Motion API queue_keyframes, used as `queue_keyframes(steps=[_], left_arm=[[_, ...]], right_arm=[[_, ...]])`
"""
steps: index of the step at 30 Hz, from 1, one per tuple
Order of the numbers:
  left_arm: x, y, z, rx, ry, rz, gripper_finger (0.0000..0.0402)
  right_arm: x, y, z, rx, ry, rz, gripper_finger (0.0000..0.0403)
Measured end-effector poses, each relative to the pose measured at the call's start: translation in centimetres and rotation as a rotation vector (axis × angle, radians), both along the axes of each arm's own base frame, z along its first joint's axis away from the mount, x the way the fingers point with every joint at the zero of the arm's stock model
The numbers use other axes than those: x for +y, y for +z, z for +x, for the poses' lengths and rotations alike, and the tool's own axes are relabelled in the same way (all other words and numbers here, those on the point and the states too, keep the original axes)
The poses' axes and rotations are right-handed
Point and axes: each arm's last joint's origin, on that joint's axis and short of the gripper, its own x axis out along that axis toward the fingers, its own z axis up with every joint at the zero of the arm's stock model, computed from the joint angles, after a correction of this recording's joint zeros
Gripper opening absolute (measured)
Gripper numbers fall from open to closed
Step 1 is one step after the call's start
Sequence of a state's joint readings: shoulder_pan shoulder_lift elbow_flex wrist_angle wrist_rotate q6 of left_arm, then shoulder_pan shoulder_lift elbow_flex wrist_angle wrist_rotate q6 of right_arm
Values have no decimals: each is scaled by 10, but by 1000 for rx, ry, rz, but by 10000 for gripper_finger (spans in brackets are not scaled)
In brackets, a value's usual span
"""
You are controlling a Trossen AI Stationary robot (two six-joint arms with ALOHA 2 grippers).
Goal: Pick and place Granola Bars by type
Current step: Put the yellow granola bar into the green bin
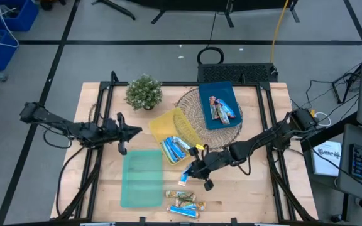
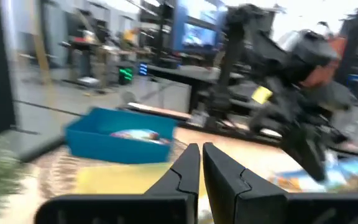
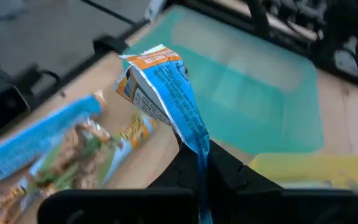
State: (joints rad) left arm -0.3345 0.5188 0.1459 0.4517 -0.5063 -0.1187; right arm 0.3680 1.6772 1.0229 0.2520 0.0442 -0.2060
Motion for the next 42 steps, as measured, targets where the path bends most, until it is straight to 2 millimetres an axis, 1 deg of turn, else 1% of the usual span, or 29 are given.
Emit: queue_keyframes(steps=[3, 7, 10, 13, 17, 20, 24, 27, 29, 32, 35, 37, 40, 42], left_arm=[[-4, -7, 7, -7, -77, -10, 26], [-9, -14, 19, 0, -171, 50, 26], [-15, -20, 30, 12, -278, 117, 26], [-22, -19, 47, 12, -356, 206, 26], [-33, -21, 77, 98, -360, 333, 29], [-40, -20, 101, 163, -369, 395, 53], [-55, -18, 124, 218, -407, 465, 115], [-69, -14, 130, 208, -451, 550, 164], [-79, -13, 129, 199, -484, 612, 190], [-90, -9, 125, 168, -519, 677, 212], [-95, -3, 122, 110, -532, 692, 213], [-95, 1, 122, 73, -520, 682, 208], [-88, 5, 126, 41, -481, 633, 194], [-82, 4, 130, 49, -480, 597, 184]], right_arm=[[-5, 6, 5, -65, 44, 25, 0], [-11, 11, 9, -112, 104, 61, 0], [-16, 13, 11, -126, 113, 72, 0], [-19, 13, 12, -126, 107, 74, 0], [-23, 13, 13, -126, 96, 74, 1], [-25, 13, 14, -126, 90, 73, 1], [-29, 13, 15, -126, 79, 73, 1], [-32, 13, 16, -125, 70, 72, 1], [-33, 12, 16, -123, 66, 72, 1], [-34, 12, 16, -114, 63, 72, 1], [-34, 11, 16, -112, 63, 72, 1], [-34, 12, 16, -116, 63, 73, 1], [-34, 12, 16, -119, 63, 73, 1], [-34, 12, 16, -121, 63, 74, 1]])
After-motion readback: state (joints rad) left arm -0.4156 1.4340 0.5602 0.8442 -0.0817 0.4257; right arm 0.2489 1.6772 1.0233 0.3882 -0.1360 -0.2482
